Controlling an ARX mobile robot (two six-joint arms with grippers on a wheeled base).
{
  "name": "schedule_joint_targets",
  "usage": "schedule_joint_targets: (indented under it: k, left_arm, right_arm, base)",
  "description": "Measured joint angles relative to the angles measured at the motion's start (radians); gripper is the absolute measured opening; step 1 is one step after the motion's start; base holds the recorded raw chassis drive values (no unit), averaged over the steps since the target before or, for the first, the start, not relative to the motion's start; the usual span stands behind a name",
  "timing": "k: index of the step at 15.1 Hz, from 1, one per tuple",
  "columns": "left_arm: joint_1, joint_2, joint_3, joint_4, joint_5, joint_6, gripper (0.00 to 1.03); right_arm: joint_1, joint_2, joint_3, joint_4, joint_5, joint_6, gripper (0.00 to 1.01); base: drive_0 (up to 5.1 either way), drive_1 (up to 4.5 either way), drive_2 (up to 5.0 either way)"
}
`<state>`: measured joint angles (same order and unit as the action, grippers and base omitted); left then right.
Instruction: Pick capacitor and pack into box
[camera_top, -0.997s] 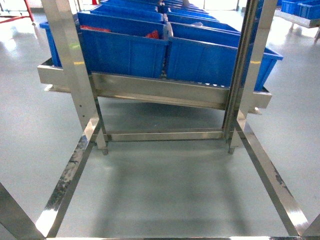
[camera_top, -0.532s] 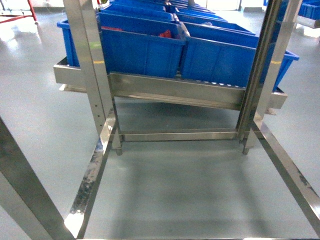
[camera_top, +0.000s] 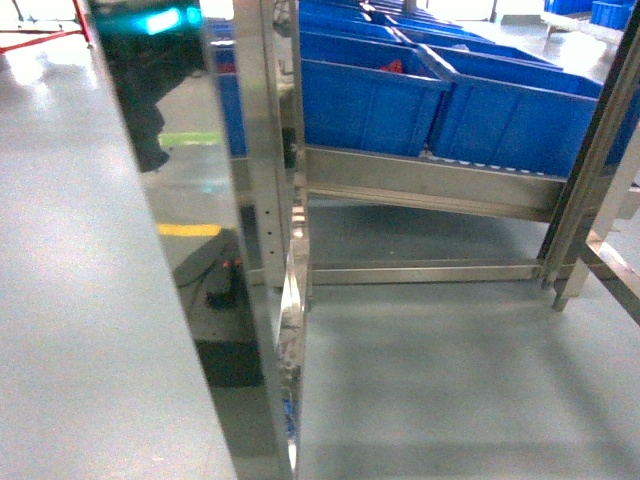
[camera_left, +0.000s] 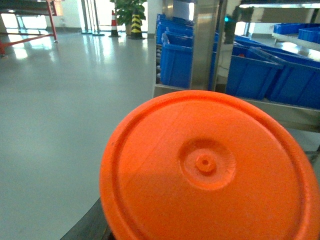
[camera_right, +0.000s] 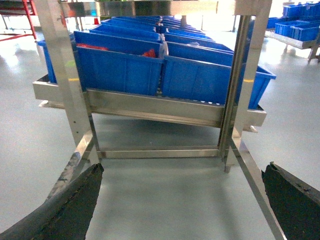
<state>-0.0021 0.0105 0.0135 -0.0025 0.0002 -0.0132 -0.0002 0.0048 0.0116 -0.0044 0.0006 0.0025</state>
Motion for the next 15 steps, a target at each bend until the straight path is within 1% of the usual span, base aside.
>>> schedule_joint_targets:
  k: [15]
  left_arm:
    - [0.0, 0.0, 0.0, -0.005, -0.001, 0.0, 0.44]
  right_arm:
    - [0.0, 0.0, 0.0, -0.001, 0.0, 0.0, 0.98]
  base:
    - [-5.0, 2.43, 2.4]
